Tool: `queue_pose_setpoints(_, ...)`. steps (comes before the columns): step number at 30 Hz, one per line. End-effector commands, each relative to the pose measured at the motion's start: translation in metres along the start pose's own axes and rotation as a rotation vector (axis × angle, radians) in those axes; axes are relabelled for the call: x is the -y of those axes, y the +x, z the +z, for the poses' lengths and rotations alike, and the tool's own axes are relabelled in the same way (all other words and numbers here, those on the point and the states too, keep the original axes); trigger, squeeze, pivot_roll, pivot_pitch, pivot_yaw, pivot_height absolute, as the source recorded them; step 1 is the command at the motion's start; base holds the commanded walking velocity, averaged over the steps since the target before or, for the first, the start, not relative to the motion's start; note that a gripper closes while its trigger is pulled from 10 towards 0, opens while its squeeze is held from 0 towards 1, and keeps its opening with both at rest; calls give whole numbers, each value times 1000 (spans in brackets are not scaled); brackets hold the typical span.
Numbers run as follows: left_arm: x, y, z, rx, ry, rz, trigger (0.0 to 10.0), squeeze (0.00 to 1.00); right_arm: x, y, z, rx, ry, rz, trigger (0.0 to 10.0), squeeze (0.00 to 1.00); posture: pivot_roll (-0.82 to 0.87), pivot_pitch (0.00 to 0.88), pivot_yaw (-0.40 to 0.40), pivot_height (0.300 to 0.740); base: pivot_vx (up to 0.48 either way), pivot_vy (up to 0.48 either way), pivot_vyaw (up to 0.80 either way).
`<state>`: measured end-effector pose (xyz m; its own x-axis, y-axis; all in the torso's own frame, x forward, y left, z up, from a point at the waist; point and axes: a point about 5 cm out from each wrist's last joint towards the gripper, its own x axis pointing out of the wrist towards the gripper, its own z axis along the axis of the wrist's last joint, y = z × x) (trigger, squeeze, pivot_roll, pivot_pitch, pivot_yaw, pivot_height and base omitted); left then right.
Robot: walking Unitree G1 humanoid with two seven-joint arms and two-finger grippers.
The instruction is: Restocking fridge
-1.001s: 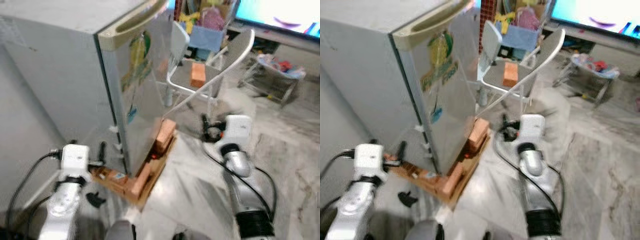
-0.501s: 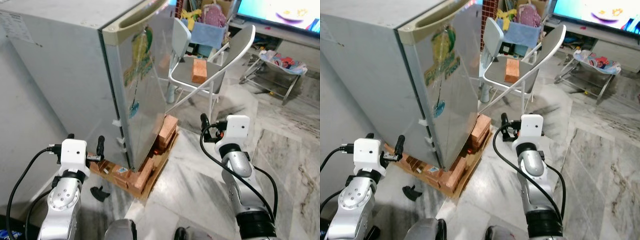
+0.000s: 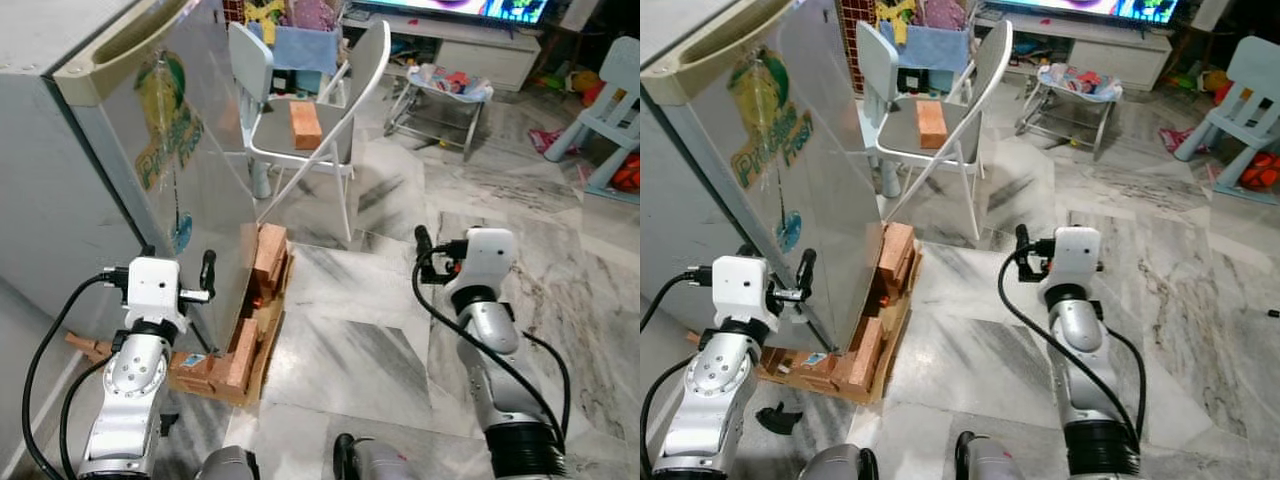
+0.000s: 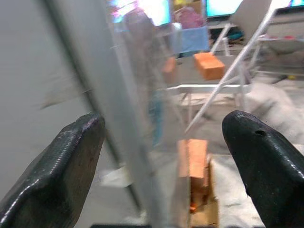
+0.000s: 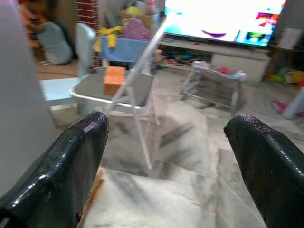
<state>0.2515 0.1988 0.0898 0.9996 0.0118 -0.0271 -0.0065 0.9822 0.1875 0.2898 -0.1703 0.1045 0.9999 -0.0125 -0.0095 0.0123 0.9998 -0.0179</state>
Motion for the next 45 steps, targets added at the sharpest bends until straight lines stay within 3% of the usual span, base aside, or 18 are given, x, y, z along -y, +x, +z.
queue_pose_setpoints(1,-3,0,-3,-16,3,16,10000,0,-2,0,6,16,-5,3,10000,0,119,101,-27,740,0,0,0)
queue_pose_setpoints(7,-3,5,-4,-23,-10,20,10000,0,-4,-2,6,13,-6,7,10000,0,118,109,-27,740,0,0,0)
queue_pose_setpoints(13,-1,29,-9,-69,-135,24,10000,0,-6,-7,3,-9,-10,18,10000,0,91,121,-32,740,0,0,0)
queue_pose_setpoints(17,-2,36,-9,-69,-138,27,10000,0,-3,-10,2,-13,-14,15,10000,0,71,126,-33,740,0,0,0)
queue_pose_setpoints(19,-11,45,-7,-65,-151,68,10000,0,2,-14,4,-15,-18,7,10000,0,47,133,-32,740,0,0,0)
queue_pose_setpoints(24,-23,52,-4,-54,-132,106,10000,0,10,-23,4,-23,-23,-2,10000,0,33,139,-32,740,0,0,0)
queue_pose_setpoints(32,-26,67,2,-27,-114,64,10000,0,22,-71,-10,-141,-27,-4,10000,0,19,147,-48,740,0,0,0)
queue_pose_setpoints(36,-21,71,5,-19,-114,41,10000,0,24,-79,-13,-166,-28,-8,10000,0,15,143,-49,740,0,0,0)
queue_pose_setpoints(37,0,75,12,-1,-124,-102,10000,0,28,-84,-15,-182,-34,-18,10000,0,10,140,-48,740,0,0,0)
queue_pose_setpoints(38,10,75,15,9,-126,-176,10000,0,30,-84,-16,-186,-34,-25,10000,0,8,139,-49,740,0,0,0)
queue_pose_setpoints(39,10,75,15,9,-126,-176,10000,0,30,-84,-16,-186,-34,-25,10000,0,8,139,-49,740,0,0,0)
queue_pose_setpoints(40,41,69,20,17,-133,-410,10000,0,32,-81,-15,-183,-34,-37,10000,0,10,135,-48,740,0,0,0)
queue_pose_setpoints(45,84,47,32,38,-184,-715,10000,0,30,-78,-13,-178,-30,-35,10000,0,20,129,-47,740,0,0,0)
